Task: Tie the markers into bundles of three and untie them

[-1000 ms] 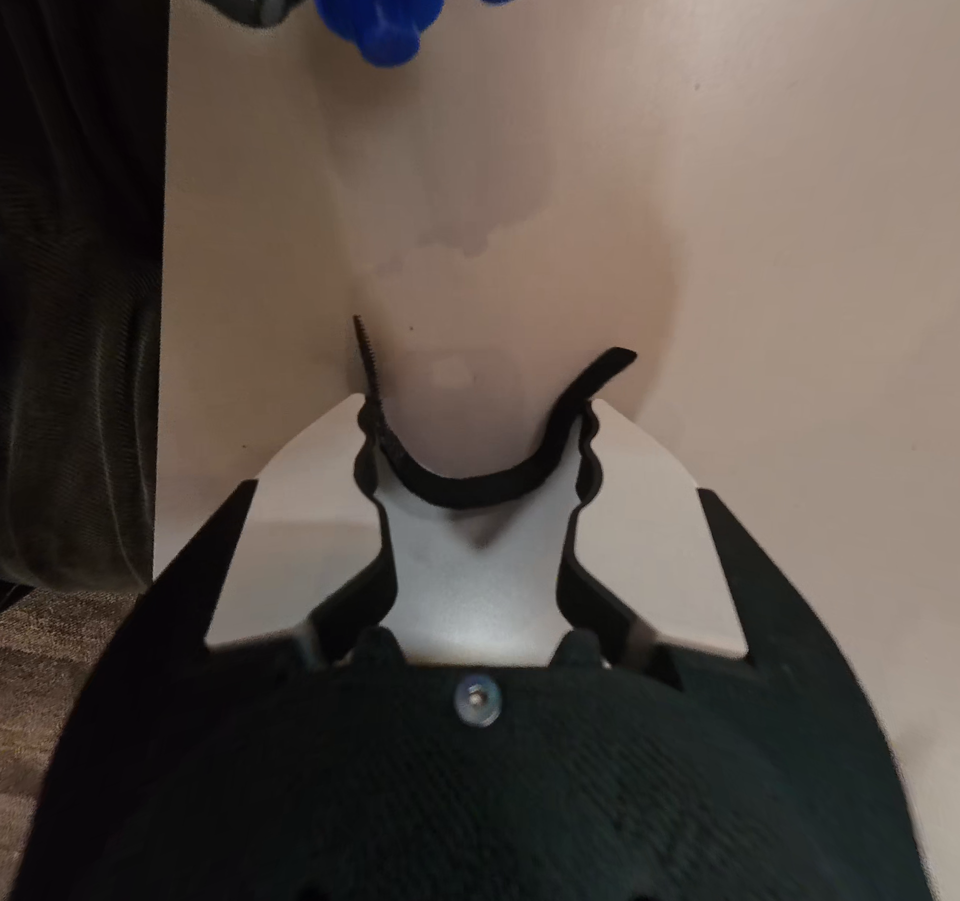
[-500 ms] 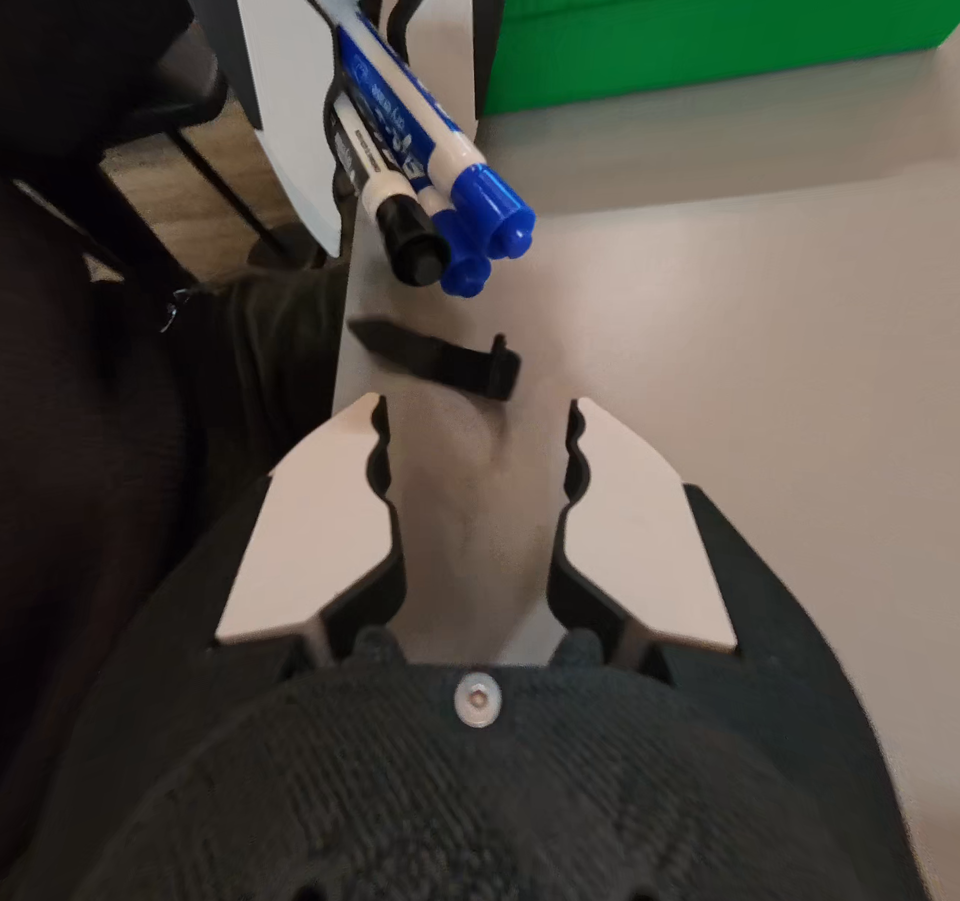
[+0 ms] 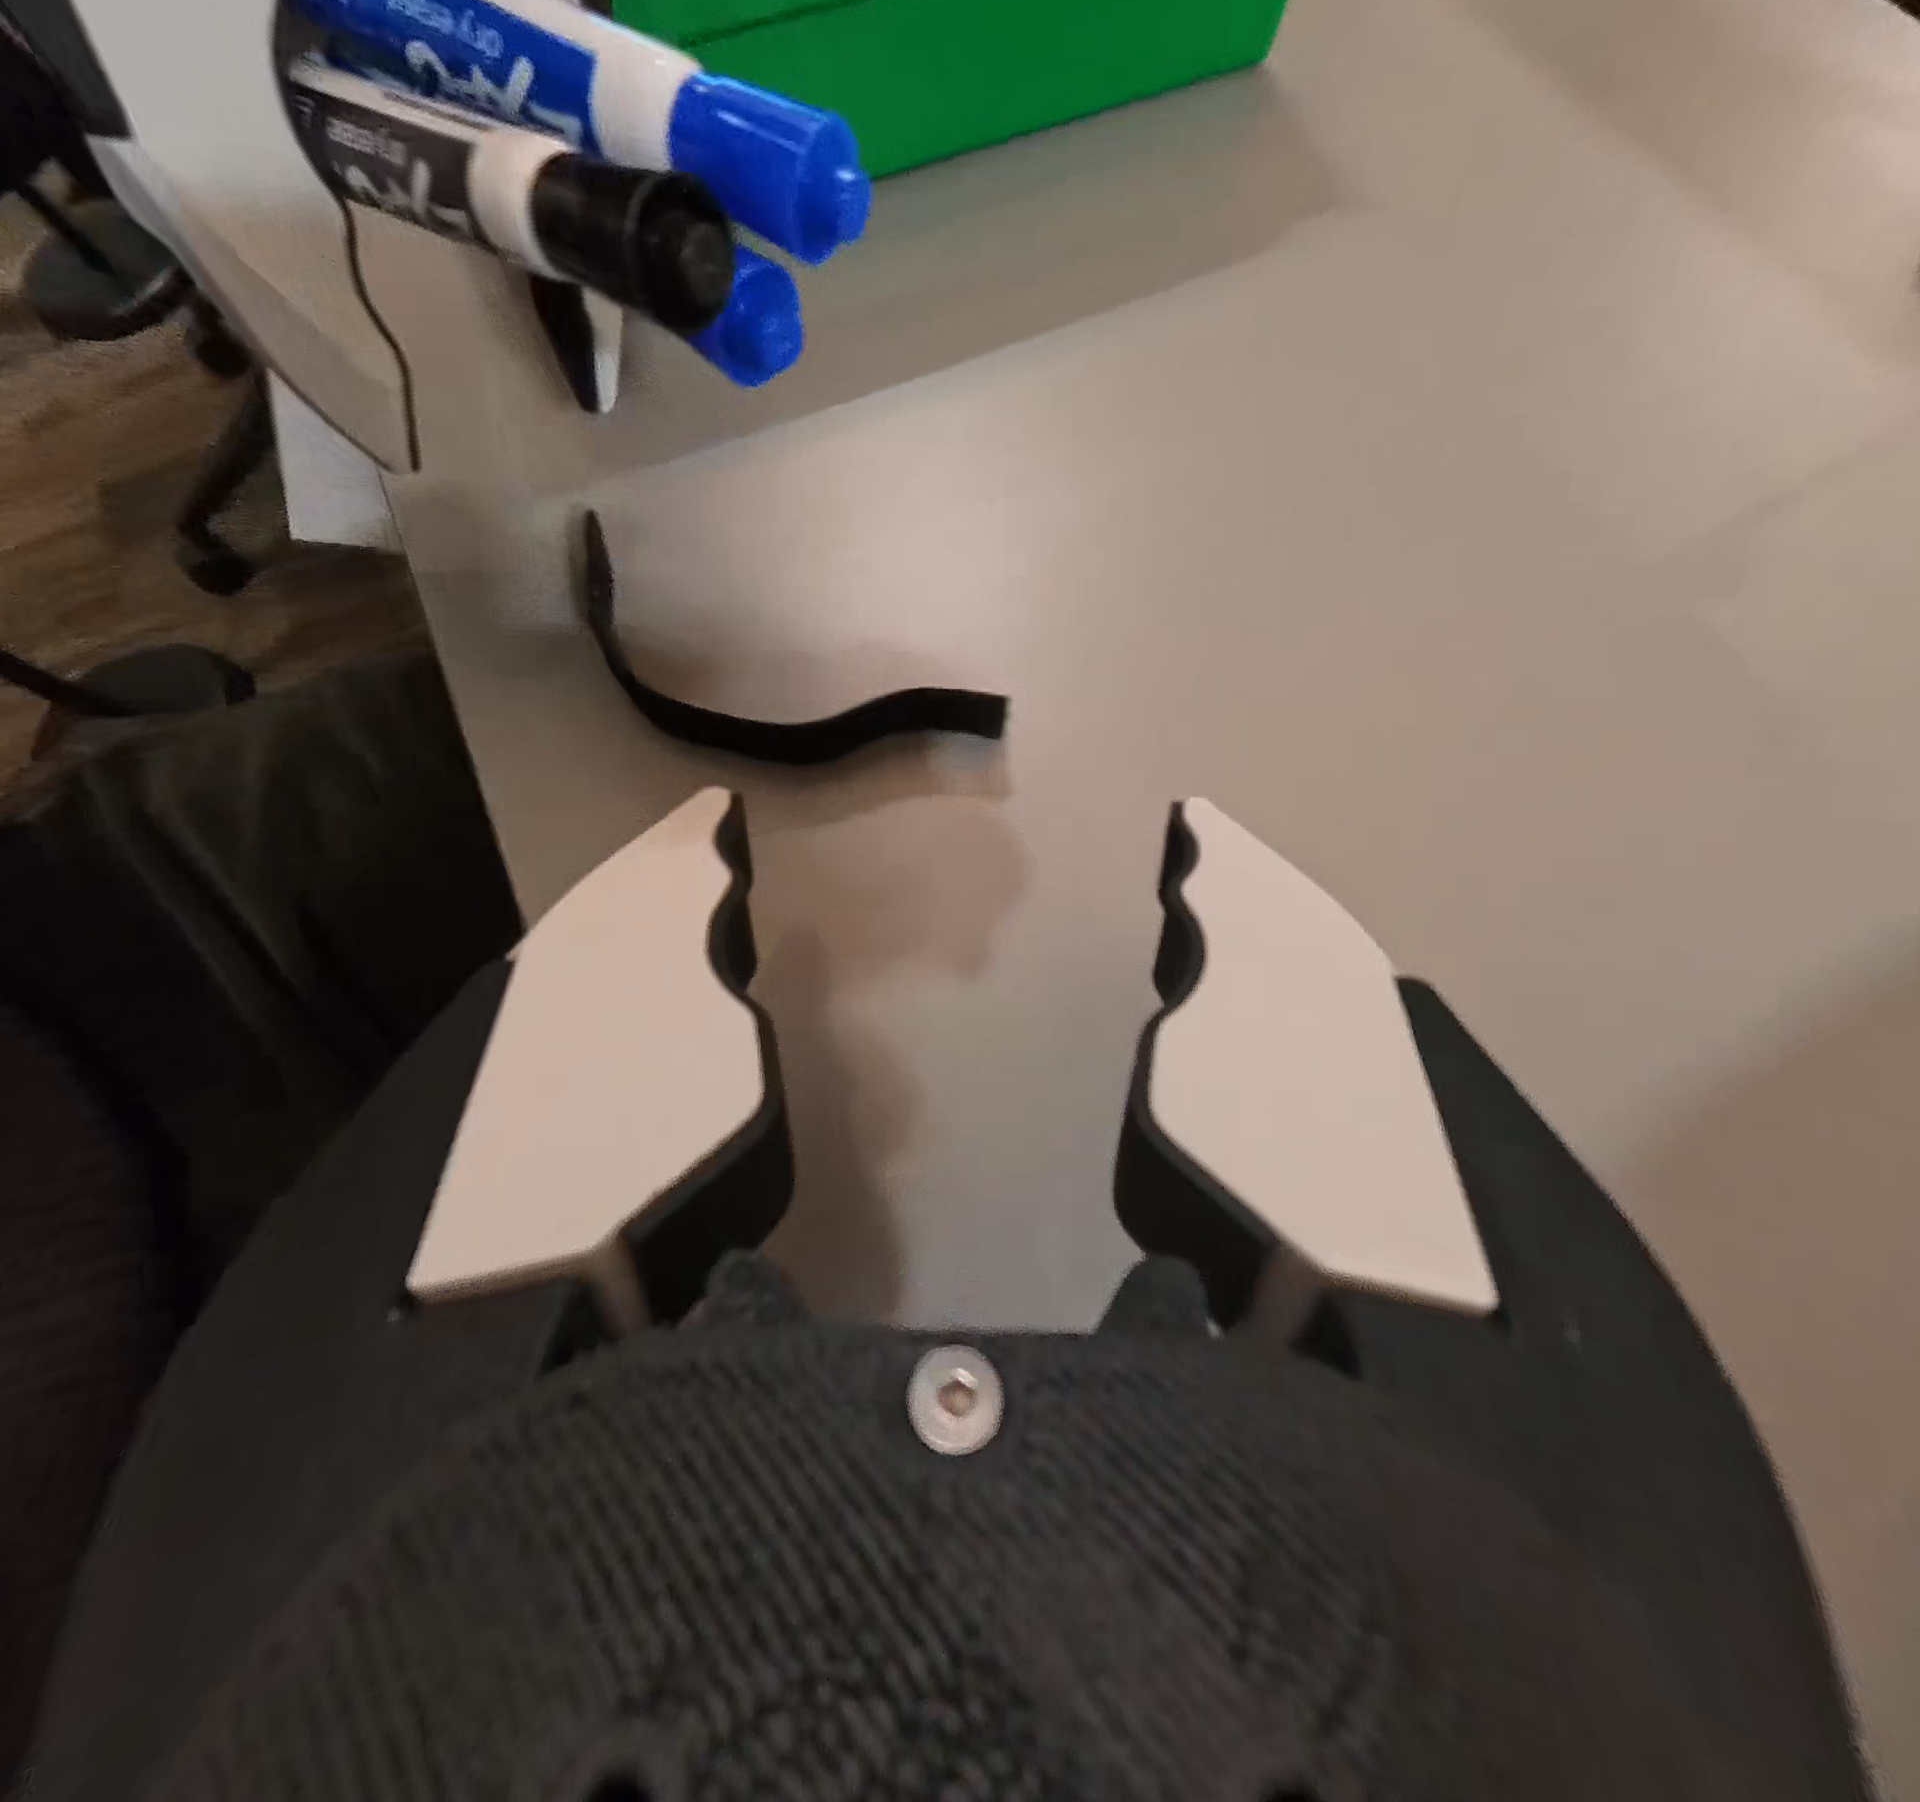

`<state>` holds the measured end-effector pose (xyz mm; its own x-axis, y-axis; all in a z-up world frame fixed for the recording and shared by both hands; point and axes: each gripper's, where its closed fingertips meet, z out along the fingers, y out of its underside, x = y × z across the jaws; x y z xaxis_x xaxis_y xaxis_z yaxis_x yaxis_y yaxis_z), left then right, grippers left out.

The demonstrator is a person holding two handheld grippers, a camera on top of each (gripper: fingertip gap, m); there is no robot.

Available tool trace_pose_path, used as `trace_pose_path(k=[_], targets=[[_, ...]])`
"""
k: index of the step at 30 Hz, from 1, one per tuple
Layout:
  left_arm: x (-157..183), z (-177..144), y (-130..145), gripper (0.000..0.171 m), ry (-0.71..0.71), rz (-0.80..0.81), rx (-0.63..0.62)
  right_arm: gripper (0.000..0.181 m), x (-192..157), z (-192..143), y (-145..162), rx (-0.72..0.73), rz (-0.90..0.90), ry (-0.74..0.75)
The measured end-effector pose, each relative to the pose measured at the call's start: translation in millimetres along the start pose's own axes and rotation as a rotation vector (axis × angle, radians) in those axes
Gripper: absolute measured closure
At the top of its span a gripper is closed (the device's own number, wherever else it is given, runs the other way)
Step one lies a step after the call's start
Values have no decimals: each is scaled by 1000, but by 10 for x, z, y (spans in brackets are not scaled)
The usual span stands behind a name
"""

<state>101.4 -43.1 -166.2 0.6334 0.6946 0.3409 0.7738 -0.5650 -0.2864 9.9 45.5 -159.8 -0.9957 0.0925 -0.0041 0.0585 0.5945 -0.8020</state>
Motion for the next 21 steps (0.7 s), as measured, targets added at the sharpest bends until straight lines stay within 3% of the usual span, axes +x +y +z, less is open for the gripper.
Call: trace_pose_path(k=[3, 6, 9, 13, 17, 21], targets=[[-28, -58, 23, 126, -14, -10, 11, 90, -349, 86, -29, 13, 82, 7], [-11, -110, 19, 126, -24, -5, 23, 77, -604, 286, -21, -31, 3, 52], [22, -150, 10, 126, -39, 7, 26, 67, -573, 477, 14, -92, -113, 169], [68, -192, -18, 126, -46, 24, 37, 60, -455, 645, 67, -161, 11, 159], [55, -191, -14, 126, -42, 22, 38, 62, -396, 793, 33, -181, 167, 68], [25, -196, 10, 126, -39, 13, 41, 78, -346, 871, -31, -203, 112, 35]])
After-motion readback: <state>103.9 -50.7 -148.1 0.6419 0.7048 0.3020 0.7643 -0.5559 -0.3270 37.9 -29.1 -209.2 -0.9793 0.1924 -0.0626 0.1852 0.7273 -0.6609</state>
